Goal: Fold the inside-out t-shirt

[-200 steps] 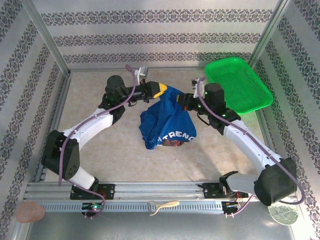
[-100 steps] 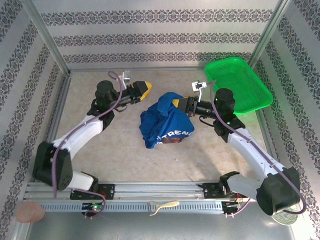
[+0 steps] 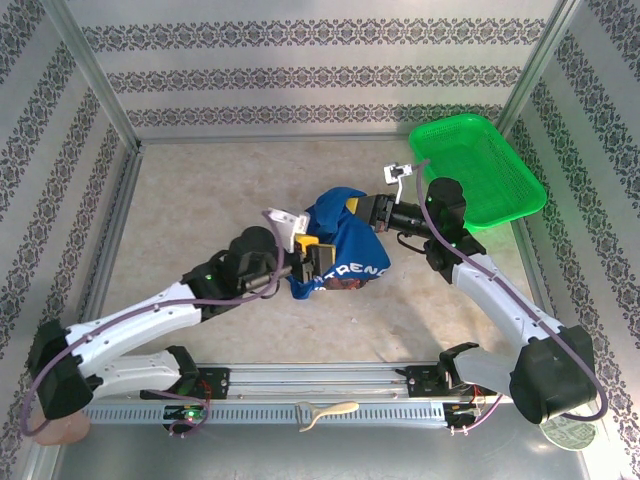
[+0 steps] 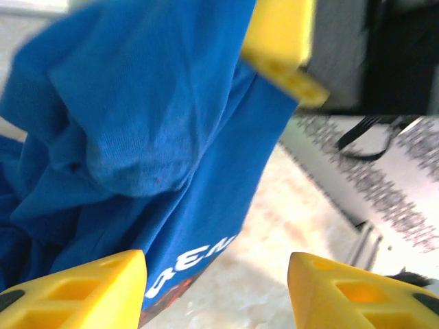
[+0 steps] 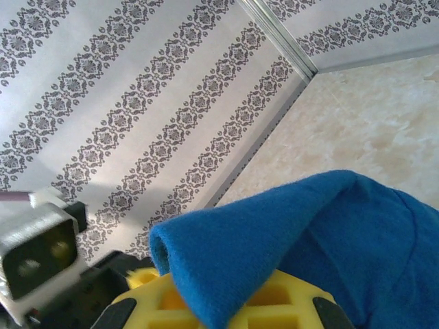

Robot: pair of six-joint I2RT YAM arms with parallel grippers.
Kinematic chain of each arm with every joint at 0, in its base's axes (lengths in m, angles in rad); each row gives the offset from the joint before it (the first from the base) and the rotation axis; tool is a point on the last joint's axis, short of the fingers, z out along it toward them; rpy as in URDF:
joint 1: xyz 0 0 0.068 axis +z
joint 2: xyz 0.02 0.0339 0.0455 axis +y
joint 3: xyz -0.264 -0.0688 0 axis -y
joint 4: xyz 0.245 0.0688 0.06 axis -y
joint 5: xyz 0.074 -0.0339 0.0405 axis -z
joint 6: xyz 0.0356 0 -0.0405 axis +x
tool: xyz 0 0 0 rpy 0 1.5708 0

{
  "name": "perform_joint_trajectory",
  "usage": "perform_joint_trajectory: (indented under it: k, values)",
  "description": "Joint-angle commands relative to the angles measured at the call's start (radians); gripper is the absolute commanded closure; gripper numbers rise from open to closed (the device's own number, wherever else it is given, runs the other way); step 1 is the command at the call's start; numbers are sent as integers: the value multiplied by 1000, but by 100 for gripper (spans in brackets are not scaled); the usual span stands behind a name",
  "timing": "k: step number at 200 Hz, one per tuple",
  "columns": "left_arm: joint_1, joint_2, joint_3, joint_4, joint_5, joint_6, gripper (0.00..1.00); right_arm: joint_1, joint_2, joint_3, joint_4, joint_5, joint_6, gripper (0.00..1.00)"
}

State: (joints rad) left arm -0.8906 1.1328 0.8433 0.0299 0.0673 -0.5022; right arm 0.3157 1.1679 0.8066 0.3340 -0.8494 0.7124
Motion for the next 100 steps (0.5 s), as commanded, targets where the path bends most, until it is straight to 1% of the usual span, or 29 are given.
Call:
perform_joint_trajectory:
  k: [1,23,38,54,73,81,91,97,100]
  values:
    - [-9,53,32,15,-112,104,43,-13,-7,-11,34,23,7,100]
    - [-11,114,66,41,-137,145,42,-20,-10,-22,30,21,13,100]
    - [-11,147,90,47,-176,168,41,-22,-15,-30,27,23,12,100]
    - [-7,177,115,40,-254,176,38,-22,-23,-37,18,27,13,100]
    - [21,211,151,41,-286,180,38,-22,-31,-48,19,24,16,100]
    - [40,227,172,35,-277,177,41,-22,-32,-54,19,20,18,100]
    - [66,247,211,4,-256,183,47,-23,-39,-63,19,19,19,100]
    - [82,257,235,-19,-239,190,53,-25,-46,-68,19,20,19,100]
    - [92,260,245,-29,-223,194,58,-26,-47,-71,19,19,19,100]
